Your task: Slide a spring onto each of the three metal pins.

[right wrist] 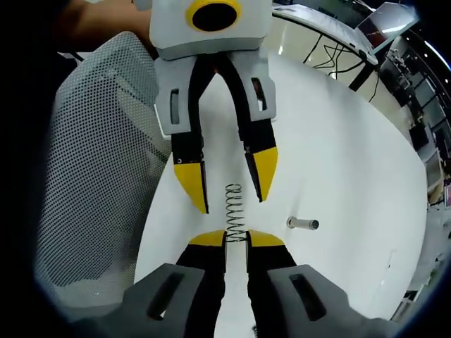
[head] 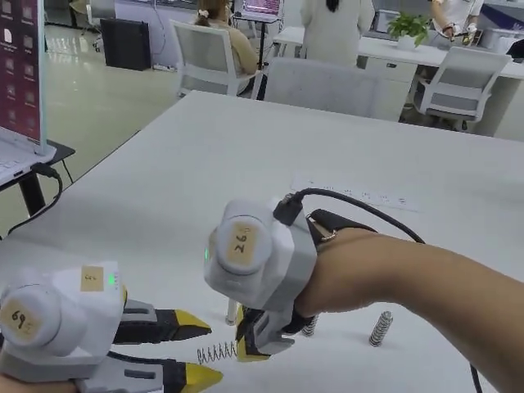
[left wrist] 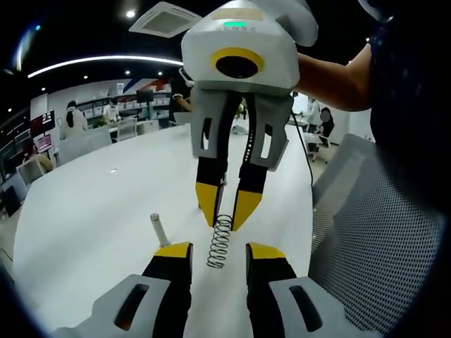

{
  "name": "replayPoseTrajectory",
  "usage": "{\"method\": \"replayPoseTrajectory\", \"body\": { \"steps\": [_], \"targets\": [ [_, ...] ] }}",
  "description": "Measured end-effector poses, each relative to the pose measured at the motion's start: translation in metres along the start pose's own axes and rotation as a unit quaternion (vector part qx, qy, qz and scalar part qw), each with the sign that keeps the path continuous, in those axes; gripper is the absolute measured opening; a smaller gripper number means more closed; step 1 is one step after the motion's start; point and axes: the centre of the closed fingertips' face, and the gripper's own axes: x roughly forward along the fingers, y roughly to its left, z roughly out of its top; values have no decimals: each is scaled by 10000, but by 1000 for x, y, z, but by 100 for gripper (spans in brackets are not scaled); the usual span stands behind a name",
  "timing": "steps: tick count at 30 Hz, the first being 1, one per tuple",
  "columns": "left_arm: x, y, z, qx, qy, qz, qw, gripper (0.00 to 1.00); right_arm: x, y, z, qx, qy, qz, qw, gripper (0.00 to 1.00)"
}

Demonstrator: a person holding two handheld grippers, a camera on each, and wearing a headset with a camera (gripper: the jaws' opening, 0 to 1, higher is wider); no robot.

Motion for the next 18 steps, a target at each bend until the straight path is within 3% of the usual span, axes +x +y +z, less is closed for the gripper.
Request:
{"method": "replayPoseTrajectory", "body": {
  "steps": [13,18],
  "targets": [
    [3,-1,2,252,12,-5,9997,8,-5,1,3,-51,-2,-64,10000,8],
    [3,-3,-1,380,123,3,9992,6,-6,1,3,-73,1,-60,10000,8]
  ]
}}
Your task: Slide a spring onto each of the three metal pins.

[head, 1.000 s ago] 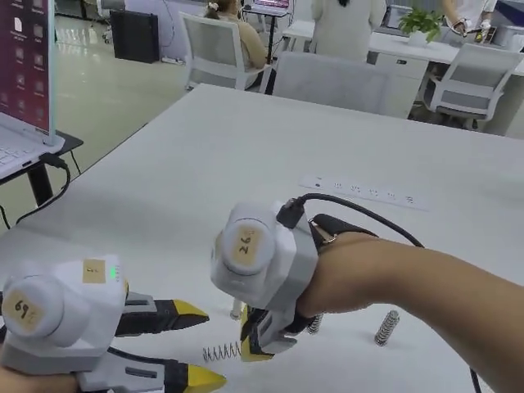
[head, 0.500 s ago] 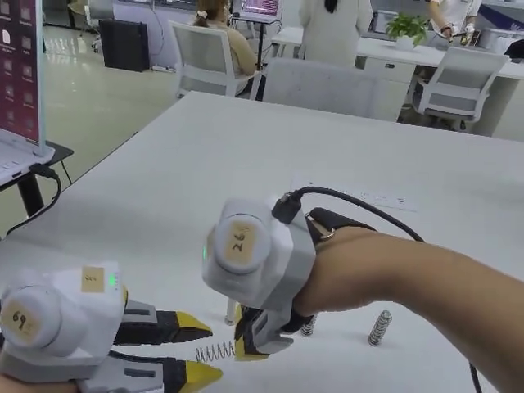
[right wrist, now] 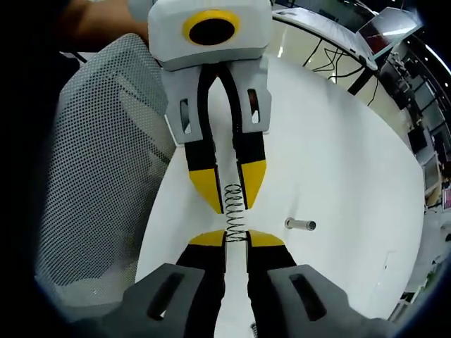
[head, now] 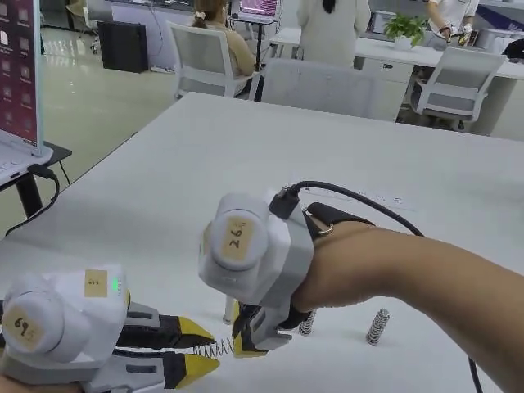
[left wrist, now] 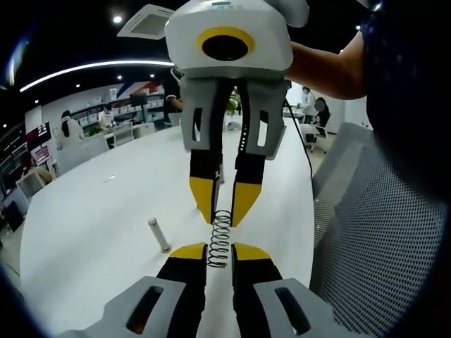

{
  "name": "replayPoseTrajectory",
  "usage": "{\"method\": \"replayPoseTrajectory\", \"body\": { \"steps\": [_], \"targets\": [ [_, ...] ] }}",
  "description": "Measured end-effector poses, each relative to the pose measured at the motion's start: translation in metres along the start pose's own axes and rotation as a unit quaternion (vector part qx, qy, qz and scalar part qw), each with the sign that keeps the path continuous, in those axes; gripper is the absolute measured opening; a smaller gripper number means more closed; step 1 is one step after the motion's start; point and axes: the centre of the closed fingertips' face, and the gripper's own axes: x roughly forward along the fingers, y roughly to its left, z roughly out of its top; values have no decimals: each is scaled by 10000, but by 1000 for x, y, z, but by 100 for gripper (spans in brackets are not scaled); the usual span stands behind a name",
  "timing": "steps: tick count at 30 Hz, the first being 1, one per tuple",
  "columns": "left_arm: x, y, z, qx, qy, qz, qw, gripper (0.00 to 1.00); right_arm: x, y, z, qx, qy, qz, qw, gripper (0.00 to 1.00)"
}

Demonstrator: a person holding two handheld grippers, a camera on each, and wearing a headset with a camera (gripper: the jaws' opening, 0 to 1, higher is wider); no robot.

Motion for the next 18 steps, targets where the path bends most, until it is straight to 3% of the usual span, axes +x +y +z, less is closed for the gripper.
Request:
{"method": "replayPoseTrajectory", "body": {
  "steps": [18],
  "targets": [
    [2,-3,-3,236,193,-9,9995,3,-6,2,5,-61,-53,-36,10000,8]
  ]
}}
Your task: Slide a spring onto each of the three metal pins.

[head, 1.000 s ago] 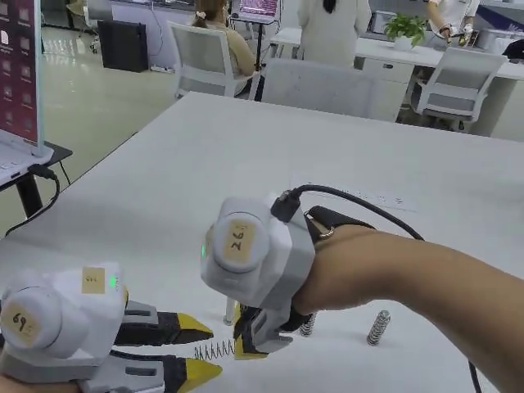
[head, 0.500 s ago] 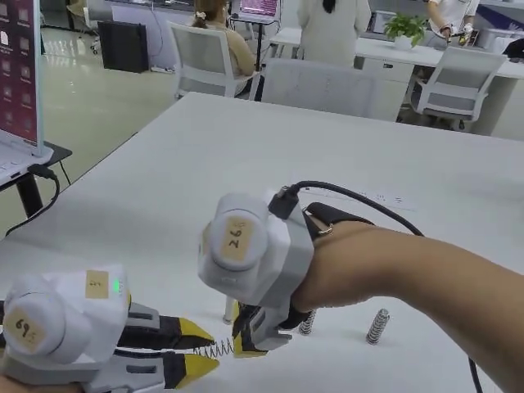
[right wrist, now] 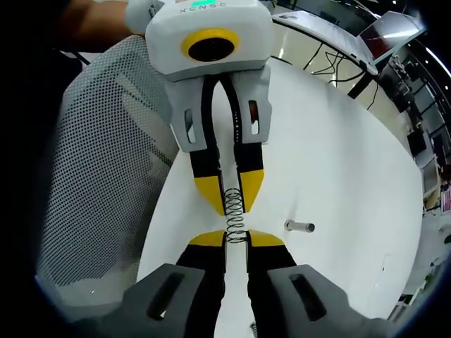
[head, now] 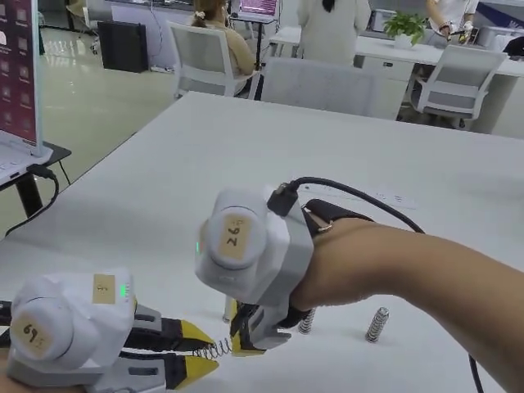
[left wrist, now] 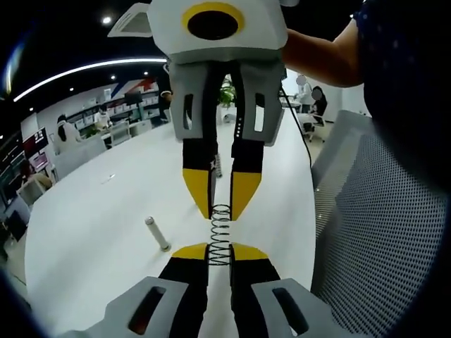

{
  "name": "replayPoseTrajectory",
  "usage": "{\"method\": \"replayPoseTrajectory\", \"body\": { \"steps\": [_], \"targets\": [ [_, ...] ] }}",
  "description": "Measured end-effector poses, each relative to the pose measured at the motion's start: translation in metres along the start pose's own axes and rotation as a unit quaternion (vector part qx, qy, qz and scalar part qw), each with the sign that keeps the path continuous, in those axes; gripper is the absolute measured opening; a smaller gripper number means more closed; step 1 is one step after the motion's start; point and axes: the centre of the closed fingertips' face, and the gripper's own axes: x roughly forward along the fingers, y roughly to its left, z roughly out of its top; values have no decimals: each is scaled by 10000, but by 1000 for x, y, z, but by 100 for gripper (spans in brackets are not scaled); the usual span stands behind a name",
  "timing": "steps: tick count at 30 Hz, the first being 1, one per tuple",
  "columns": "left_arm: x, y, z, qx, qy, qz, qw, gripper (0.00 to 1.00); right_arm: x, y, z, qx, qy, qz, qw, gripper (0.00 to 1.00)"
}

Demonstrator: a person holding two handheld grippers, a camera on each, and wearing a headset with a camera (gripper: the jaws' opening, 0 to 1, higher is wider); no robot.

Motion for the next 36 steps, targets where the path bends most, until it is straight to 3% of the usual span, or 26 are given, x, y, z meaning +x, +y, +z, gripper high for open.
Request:
{"method": "replayPoseTrajectory", "body": {
  "steps": [20,36],
  "targets": [
    [1,1,2,-17,-118,-28,9999,3,-15,3,23,-182,-267,-118,9994,8],
    [-2,2,4,-31,-260,12,9997,2,-14,2,25,-109,-398,-63,9991,11]
  ]
}}
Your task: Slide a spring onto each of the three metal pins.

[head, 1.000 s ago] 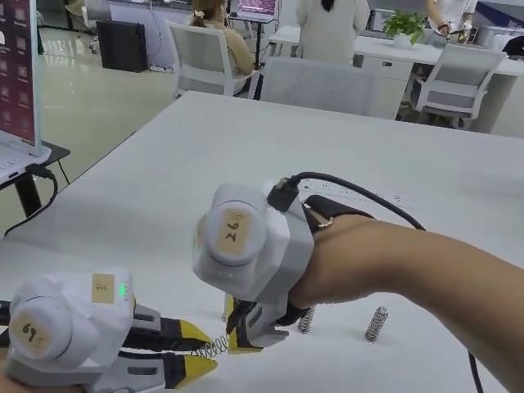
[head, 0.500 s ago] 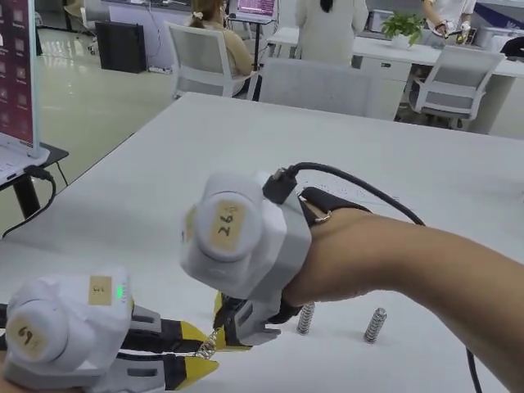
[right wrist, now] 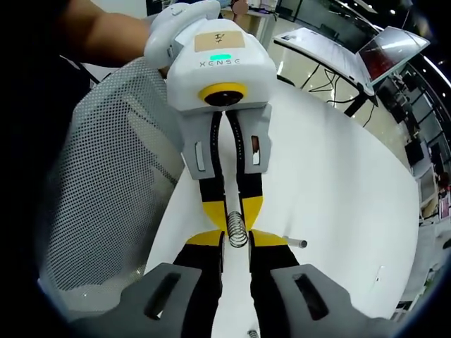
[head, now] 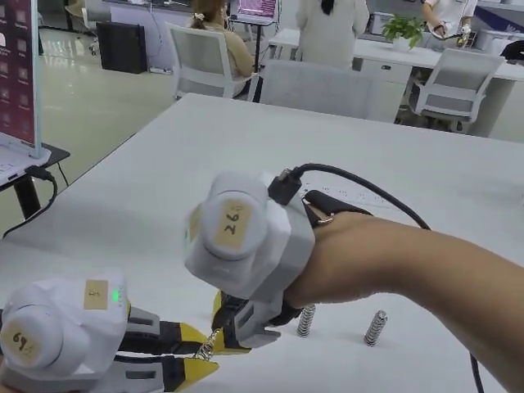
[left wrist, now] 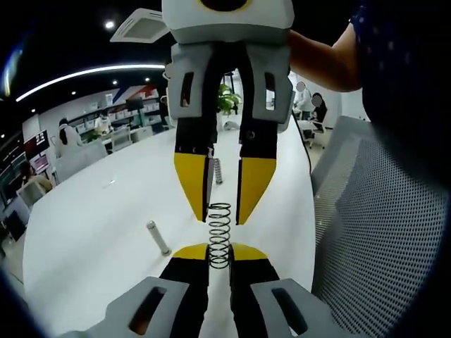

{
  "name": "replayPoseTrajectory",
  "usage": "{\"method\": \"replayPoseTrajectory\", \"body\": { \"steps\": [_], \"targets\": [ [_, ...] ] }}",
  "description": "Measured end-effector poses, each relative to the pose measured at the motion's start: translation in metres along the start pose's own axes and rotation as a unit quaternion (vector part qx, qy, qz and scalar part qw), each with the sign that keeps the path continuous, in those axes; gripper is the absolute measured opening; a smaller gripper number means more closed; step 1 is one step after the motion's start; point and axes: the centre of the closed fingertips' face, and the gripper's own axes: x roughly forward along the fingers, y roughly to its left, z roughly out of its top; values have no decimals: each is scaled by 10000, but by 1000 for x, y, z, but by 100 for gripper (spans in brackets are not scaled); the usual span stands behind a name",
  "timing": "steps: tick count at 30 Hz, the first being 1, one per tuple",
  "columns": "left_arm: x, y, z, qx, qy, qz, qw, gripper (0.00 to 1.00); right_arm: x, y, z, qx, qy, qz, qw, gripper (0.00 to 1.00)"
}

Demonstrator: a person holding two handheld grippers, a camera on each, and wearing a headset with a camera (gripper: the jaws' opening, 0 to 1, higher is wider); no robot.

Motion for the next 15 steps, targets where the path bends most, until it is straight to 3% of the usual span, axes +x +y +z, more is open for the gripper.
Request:
{"method": "replayPoseTrajectory", "body": {
  "steps": [15],
  "targets": [
    [-4,0,12,-167,-394,39,9991,2,4,-2,4,277,-295,119,9991,12]
  ]
}}
